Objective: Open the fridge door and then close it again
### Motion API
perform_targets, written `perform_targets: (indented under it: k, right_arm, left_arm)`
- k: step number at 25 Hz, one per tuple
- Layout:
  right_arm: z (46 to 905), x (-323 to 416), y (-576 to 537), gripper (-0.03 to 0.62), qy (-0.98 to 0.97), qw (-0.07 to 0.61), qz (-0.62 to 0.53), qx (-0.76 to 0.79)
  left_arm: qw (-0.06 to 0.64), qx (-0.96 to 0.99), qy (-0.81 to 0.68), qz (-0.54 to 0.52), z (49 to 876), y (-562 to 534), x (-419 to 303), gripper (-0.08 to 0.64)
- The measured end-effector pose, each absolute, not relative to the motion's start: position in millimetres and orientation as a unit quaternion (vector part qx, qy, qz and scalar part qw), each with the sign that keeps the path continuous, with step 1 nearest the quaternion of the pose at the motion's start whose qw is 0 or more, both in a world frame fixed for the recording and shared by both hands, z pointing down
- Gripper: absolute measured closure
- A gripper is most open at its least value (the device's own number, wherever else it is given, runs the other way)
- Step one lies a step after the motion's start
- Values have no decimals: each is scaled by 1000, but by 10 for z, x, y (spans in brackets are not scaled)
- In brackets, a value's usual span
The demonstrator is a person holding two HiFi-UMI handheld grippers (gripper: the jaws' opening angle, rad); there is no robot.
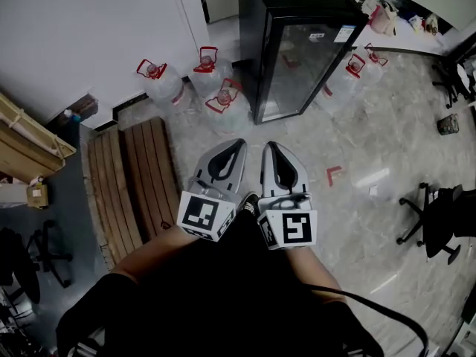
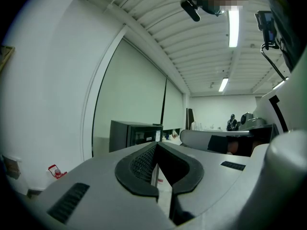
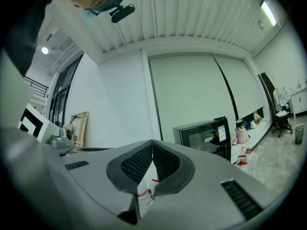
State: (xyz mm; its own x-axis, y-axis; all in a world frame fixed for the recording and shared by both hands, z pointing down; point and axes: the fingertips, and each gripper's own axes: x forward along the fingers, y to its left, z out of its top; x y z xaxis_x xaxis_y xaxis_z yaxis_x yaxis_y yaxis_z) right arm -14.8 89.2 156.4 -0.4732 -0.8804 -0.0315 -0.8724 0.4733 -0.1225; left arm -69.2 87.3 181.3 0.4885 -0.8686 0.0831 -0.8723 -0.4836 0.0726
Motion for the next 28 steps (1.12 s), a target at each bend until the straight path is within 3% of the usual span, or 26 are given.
perform_targets:
  k: [10, 21, 28]
  right_arm:
    - [1889, 303, 121, 577, 834, 21, -79, -545]
    - [2379, 182, -961, 577, 807, -32, -85, -583]
    - [2848, 157, -1500, 577, 787, -26, -118, -605]
  left_arm:
    - [49, 862, -501, 50, 2061, 55, -514, 552]
    - [70, 877, -472, 56, 2640, -1240, -738, 552]
    - [66, 895, -438, 47, 3219, -2149, -744, 530]
